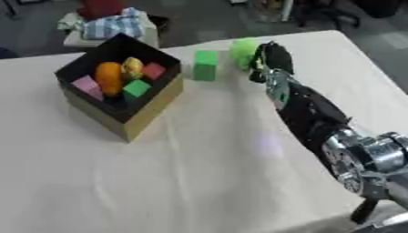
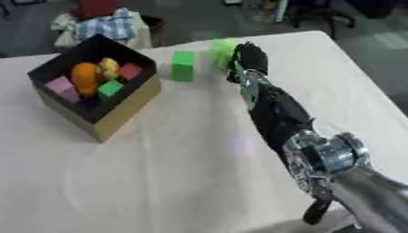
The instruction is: Pick up objects on the table and place them in the box.
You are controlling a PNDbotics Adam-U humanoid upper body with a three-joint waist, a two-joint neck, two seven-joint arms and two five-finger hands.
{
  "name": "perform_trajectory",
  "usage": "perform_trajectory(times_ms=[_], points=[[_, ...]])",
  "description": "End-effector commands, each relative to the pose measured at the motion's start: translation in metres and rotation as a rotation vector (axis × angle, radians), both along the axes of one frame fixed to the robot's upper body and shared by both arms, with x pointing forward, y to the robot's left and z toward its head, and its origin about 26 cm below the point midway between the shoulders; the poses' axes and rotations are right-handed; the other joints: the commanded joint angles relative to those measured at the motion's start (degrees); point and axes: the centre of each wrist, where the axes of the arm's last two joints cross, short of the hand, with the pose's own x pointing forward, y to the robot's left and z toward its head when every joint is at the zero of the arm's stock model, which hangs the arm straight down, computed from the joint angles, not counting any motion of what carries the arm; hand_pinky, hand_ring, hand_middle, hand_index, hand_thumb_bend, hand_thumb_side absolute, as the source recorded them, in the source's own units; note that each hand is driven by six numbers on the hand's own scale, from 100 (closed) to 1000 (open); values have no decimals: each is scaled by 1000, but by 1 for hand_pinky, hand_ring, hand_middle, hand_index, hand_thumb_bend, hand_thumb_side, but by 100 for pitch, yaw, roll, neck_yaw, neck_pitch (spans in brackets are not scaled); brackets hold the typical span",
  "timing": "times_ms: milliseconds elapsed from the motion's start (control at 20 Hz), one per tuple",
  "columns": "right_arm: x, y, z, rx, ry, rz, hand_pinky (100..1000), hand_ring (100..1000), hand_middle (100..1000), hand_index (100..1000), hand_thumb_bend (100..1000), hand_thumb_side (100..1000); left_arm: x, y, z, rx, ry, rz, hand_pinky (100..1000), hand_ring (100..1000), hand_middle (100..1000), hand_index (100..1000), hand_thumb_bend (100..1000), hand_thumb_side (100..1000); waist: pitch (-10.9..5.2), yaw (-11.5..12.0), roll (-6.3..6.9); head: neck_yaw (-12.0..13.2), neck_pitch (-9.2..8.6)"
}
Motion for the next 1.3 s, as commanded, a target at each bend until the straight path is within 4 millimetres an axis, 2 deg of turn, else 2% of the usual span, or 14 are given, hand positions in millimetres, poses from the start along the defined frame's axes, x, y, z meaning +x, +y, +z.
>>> perform_trajectory(times_ms=[50, 150, 200, 300, 350, 400, 450, 500, 750, 900, 1150, 1300], points=[[4, -5, 27, -19, -119, -9, 627, 572, 525, 683, 126, 100, 0, 0, 11, 2, -37, -5, 852, 628, 615, 810, 163, 691, -35, 4, 82, -22, -75], [6, -3, 35, -11, -154, 16, 649, 605, 589, 784, 154, 100, 0, 1, 11, 2, -36, -3, 852, 628, 615, 810, 163, 692, -29, -1, 85, -22, -78], [7, -1, 38, -6, -149, 36, 693, 684, 712, 886, 238, 288, 0, 1, 11, 2, -36, -3, 853, 628, 616, 810, 162, 692, -27, 0, 85, -26, -73], [7, 0, 40, 13, -94, 87, 745, 762, 816, 945, 294, 409, 0, 0, 11, 2, -37, -5, 853, 628, 616, 811, 160, 692, -26, 14, 87, -41, -75], [7, -1, 41, 27, -55, 111, 751, 771, 828, 950, 297, 419, 0, 0, 11, 2, -38, -6, 853, 628, 616, 811, 160, 692, -24, 25, 89, -50, -83], [7, -1, 41, 43, -15, 134, 784, 816, 884, 974, 315, 469, -1, 0, 11, 2, -38, -6, 853, 628, 616, 811, 160, 692, -20, 41, 95, -55, -98], [7, -2, 42, 59, 19, 152, 794, 831, 895, 980, 358, 450, -1, 0, 11, 2, -38, -5, 853, 628, 616, 811, 160, 692, -15, 62, 101, -61, -112], [7, -4, 43, 71, 45, 164, 800, 840, 907, 983, 321, 492, -1, 0, 11, 4, -38, -4, 853, 627, 616, 811, 158, 692, -6, 90, 110, -74, -129], [5, -15, 51, 89, 71, 136, 797, 839, 904, 980, 310, 479, -1, 1, 11, -3, -45, 1, 853, 627, 616, 811, 156, 691, 96, 318, 159, -226, -270], [2, -25, 54, 88, 65, 89, 791, 835, 895, 976, 276, 436, -2, 2, 11, -9, -49, 7, 853, 627, 616, 812, 154, 692, 183, 410, 208, -324, -357], [-2, -36, 42, 82, 120, 12, 773, 821, 881, 955, 177, 279, -2, 4, 9, -13, -47, 12, 854, 627, 616, 812, 153, 693, 267, 409, 297, -417, -392], [-5, -41, 32, 72, 171, -27, 702, 756, 829, 905, 122, 140, -2, 4, 9, -14, -47, 11, 854, 627, 616, 812, 152, 694, 265, 376, 314, -434, -402]])
